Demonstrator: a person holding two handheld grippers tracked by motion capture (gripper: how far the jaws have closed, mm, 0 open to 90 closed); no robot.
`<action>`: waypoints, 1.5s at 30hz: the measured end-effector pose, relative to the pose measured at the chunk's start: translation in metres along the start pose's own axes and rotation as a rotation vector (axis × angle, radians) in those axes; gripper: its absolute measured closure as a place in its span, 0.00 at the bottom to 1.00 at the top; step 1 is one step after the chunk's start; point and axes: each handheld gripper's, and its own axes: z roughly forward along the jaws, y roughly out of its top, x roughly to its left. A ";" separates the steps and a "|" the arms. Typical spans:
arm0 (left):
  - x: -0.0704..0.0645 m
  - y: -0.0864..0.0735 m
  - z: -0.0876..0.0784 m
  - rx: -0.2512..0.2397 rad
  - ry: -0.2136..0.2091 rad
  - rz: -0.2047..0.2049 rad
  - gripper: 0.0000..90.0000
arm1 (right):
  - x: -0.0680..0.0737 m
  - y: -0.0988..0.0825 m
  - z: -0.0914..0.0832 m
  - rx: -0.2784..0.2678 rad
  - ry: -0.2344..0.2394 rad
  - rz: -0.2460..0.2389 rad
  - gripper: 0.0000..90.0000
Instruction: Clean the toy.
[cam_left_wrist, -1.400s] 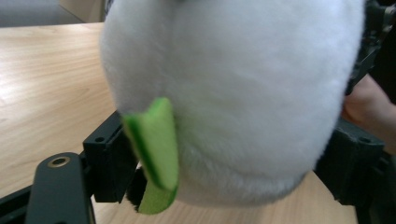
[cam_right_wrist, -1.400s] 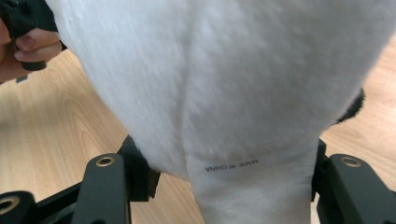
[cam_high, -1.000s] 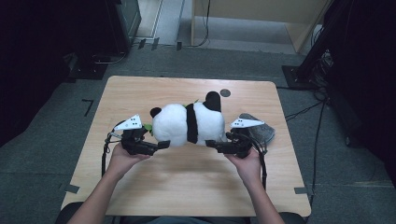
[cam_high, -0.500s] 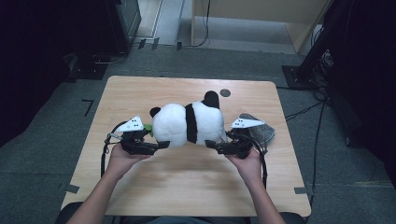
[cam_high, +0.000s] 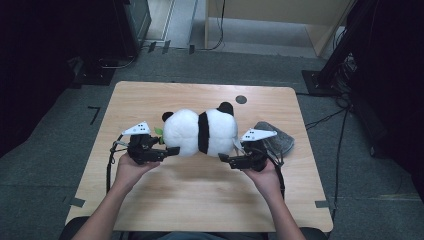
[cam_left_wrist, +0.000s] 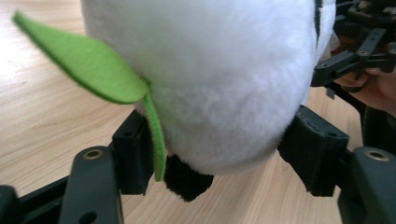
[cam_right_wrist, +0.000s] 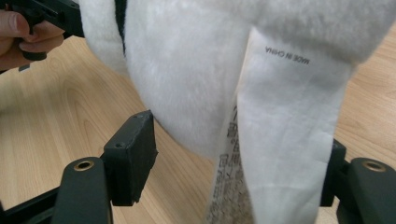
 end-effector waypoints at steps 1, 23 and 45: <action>0.001 0.000 0.000 0.000 0.000 -0.001 0.33 | 0.000 0.000 0.000 0.002 -0.001 -0.003 0.35; -0.001 -0.013 0.023 0.167 0.078 0.000 0.31 | 0.000 -0.005 0.006 0.039 -0.014 -0.011 0.36; 0.004 -0.004 0.001 0.046 0.112 0.075 0.36 | -0.015 -0.010 -0.017 -0.029 -0.078 -0.032 0.36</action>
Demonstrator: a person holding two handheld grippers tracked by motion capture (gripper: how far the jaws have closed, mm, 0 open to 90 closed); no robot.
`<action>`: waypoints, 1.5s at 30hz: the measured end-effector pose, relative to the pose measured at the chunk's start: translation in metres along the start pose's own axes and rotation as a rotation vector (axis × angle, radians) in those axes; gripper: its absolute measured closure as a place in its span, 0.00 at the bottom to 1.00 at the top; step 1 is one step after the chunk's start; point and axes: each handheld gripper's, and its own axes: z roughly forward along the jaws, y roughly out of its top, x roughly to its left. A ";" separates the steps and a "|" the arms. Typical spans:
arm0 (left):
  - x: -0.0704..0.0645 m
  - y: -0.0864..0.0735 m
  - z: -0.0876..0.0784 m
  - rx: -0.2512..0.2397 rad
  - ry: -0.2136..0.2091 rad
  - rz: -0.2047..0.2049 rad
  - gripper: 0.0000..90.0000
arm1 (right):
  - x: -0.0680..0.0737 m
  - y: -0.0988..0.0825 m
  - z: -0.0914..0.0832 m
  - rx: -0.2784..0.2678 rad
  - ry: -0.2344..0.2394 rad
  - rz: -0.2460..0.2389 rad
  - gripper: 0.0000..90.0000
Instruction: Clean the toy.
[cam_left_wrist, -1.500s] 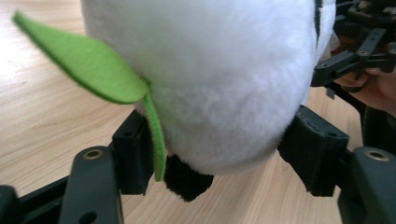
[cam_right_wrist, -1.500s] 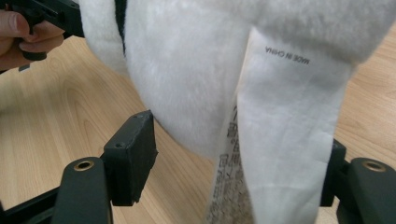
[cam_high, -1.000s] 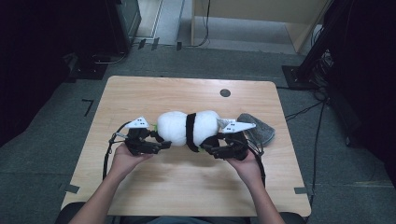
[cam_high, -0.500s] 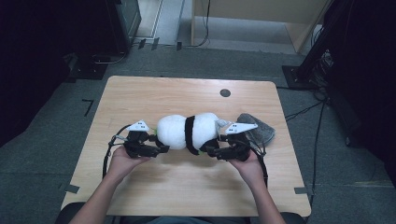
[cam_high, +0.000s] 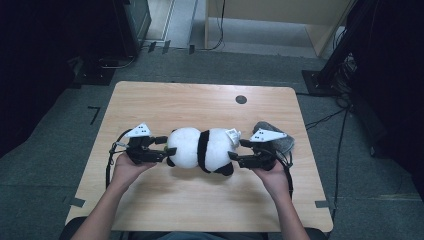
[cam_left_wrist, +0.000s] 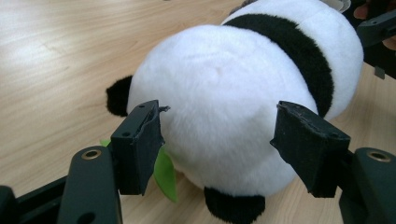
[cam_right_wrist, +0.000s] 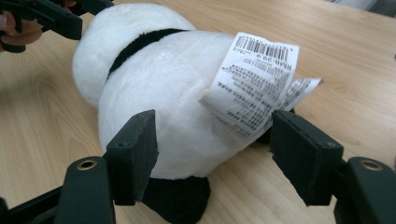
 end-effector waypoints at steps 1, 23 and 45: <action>0.000 0.002 0.000 -0.006 -0.003 0.003 0.35 | 0.000 0.000 -0.001 -0.007 -0.007 -0.007 0.36; 0.007 0.010 0.026 -0.017 -0.023 0.067 0.21 | -0.034 -0.017 -0.016 -0.035 -0.104 0.014 0.27; 0.011 0.006 0.031 -0.005 -0.029 -0.003 0.14 | -0.112 -0.032 -0.030 -0.031 -0.301 0.134 0.28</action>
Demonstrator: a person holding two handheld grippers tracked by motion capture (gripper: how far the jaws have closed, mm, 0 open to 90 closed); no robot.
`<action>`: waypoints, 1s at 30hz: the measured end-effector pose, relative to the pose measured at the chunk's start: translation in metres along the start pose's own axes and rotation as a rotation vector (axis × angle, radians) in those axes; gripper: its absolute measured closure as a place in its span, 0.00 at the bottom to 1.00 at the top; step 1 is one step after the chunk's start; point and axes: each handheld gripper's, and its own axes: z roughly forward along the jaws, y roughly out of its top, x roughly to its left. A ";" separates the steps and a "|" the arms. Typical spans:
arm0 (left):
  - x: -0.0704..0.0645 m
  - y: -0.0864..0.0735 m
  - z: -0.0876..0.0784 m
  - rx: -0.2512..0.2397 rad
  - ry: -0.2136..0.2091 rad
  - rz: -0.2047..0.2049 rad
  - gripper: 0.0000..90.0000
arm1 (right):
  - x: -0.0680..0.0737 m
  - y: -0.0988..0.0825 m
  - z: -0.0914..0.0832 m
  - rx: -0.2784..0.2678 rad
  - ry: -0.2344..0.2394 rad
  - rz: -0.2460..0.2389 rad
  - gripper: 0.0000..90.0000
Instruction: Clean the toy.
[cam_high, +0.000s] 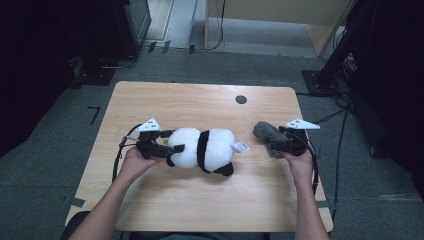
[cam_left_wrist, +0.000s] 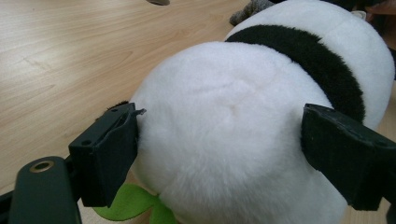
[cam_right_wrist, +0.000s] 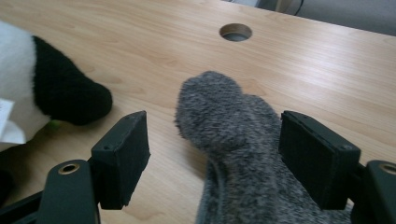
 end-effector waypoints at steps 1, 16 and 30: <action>0.000 0.000 0.000 0.000 -0.001 -0.001 0.14 | -0.003 0.000 0.000 -0.001 -0.005 0.006 0.28; 0.001 -0.001 0.000 -0.004 -0.008 -0.005 0.14 | -0.032 -0.022 0.026 0.064 -0.028 0.073 0.43; 0.002 -0.003 0.001 -0.014 -0.007 -0.025 0.12 | -0.033 -0.039 0.047 0.102 -0.021 0.060 0.38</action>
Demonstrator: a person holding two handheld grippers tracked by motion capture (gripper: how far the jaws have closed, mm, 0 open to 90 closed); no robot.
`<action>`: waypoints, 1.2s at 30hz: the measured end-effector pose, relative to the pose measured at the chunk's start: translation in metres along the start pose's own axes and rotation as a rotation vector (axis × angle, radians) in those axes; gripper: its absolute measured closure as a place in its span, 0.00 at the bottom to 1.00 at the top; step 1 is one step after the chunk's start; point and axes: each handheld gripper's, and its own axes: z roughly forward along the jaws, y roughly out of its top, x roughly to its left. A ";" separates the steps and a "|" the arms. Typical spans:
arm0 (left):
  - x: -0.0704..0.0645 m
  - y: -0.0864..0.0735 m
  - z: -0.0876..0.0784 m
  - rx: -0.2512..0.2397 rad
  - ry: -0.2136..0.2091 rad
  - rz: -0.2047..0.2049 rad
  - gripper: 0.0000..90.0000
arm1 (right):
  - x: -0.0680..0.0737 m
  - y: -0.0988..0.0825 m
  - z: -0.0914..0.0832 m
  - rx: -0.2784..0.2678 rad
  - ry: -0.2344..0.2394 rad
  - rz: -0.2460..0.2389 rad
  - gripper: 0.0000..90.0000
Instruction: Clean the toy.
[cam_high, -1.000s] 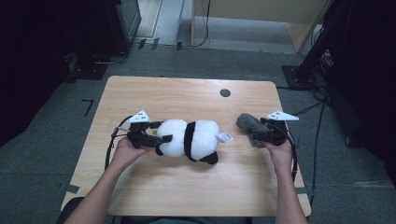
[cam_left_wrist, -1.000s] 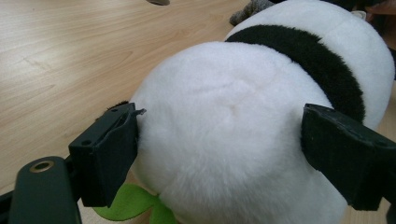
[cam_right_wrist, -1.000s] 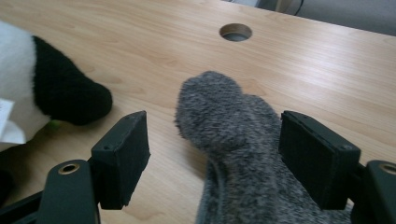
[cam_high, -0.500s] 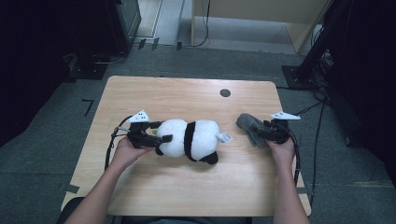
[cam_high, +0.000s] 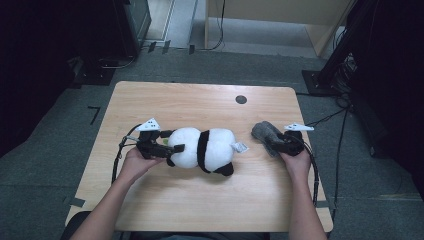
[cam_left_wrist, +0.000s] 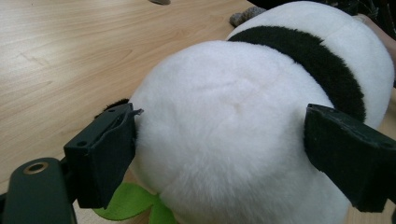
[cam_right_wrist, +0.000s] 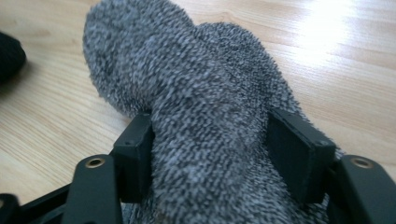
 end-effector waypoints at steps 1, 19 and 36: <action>0.000 -0.001 0.000 0.001 -0.002 -0.001 0.12 | 0.002 0.001 0.001 0.007 -0.006 -0.008 0.36; -0.009 0.005 -0.010 -0.010 0.008 0.023 0.17 | 0.011 0.007 -0.002 0.071 -0.118 -0.009 0.77; 0.004 -0.010 0.012 0.099 -0.063 -0.061 0.03 | 0.011 0.006 -0.002 0.063 -0.109 -0.017 0.71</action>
